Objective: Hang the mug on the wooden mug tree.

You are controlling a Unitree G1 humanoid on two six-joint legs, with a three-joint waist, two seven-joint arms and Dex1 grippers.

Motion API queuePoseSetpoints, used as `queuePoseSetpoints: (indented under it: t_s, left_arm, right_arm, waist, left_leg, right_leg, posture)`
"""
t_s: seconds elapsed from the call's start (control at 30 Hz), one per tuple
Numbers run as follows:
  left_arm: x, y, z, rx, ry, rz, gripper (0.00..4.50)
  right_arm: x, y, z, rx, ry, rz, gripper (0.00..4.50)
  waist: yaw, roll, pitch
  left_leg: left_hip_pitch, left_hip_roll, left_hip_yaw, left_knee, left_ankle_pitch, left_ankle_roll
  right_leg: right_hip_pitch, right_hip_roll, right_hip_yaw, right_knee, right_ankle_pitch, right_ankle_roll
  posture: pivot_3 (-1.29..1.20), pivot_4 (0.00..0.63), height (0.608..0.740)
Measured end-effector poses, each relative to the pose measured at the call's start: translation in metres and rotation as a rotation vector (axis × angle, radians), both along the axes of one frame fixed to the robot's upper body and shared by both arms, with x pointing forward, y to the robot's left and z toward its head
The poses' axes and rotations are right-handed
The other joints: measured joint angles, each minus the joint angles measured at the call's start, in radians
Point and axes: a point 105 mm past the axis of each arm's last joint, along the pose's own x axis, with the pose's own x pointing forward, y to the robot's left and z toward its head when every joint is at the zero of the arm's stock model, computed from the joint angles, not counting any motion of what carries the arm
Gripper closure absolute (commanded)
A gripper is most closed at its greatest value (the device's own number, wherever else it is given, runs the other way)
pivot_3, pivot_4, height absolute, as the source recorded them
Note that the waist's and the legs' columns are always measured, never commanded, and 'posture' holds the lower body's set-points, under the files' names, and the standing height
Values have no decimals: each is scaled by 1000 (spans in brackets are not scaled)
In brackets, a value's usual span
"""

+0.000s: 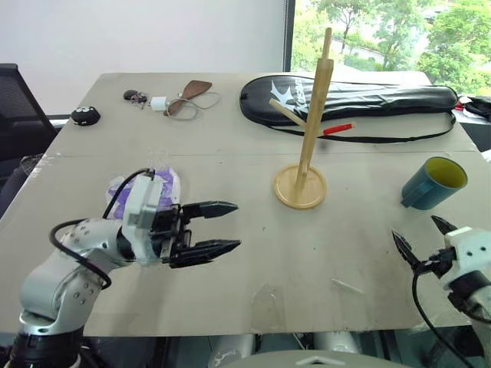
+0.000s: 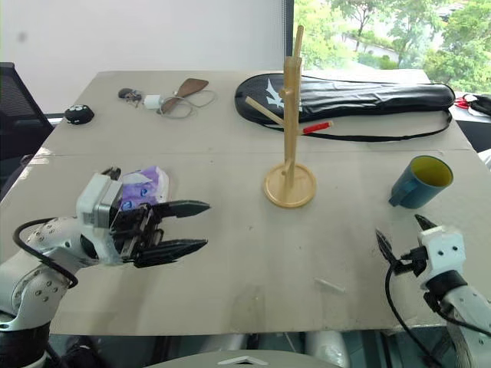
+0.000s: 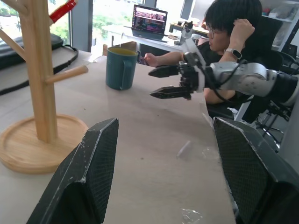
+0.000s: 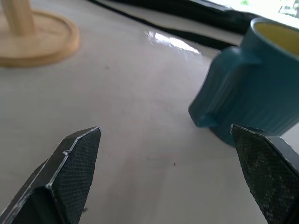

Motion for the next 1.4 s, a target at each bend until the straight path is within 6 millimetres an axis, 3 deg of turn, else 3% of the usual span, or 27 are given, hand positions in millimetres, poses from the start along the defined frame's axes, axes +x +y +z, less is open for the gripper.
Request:
queuePoseSetpoints:
  t_s: [0.27,0.57,0.8,0.93,1.13,1.17,1.4]
  left_arm:
    - [-7,-10,5,17,-46,6,1222]
    - [-20,-23,9,10,-56,28,1222]
    - [-18,-27,13,14,-69,67,1222]
    - [-19,-29,15,19,-69,68,1170]
    - [-20,-30,15,8,-60,80,1170]
    - [-19,-30,15,4,-55,92,1170]
    - [-18,-30,18,-48,-64,141,1170]
  right_arm:
    - [21,-8,-8,57,61,23,0]
    - [47,2,-2,102,24,74,0]
    - [59,10,4,126,3,104,0]
    - [60,10,4,138,11,97,1549]
    - [60,10,2,147,27,92,4214]
    - [60,9,4,142,17,89,4443]
    - [58,16,16,132,24,134,4443]
  waist:
    - [-2,0,1]
    - [1,1,1]
    - [-1,1,1]
    - [1,1,2]
    - [0,1,2]
    - [0,1,2]
    - [0,4,4]
  left_leg:
    - [0,0,1,-1,0,0]
    - [0,0,2,-2,0,0]
    - [0,0,2,-2,0,0]
    - [0,0,2,-2,0,0]
    - [0,0,2,-2,0,0]
    - [0,0,2,-2,0,0]
    - [0,0,3,-2,0,0]
  right_leg:
    - [0,0,1,0,0,0]
    - [0,0,1,-1,0,0]
    - [0,0,2,-1,0,0]
    - [0,0,2,-1,0,0]
    - [0,0,2,-1,0,0]
    - [0,0,2,-1,0,0]
    - [-1,0,2,-1,0,0]
  posture:
    - [0,150,740]
    - [0,150,740]
    - [0,150,740]
    - [0,150,740]
    - [0,150,740]
    - [0,150,740]
    - [0,150,740]
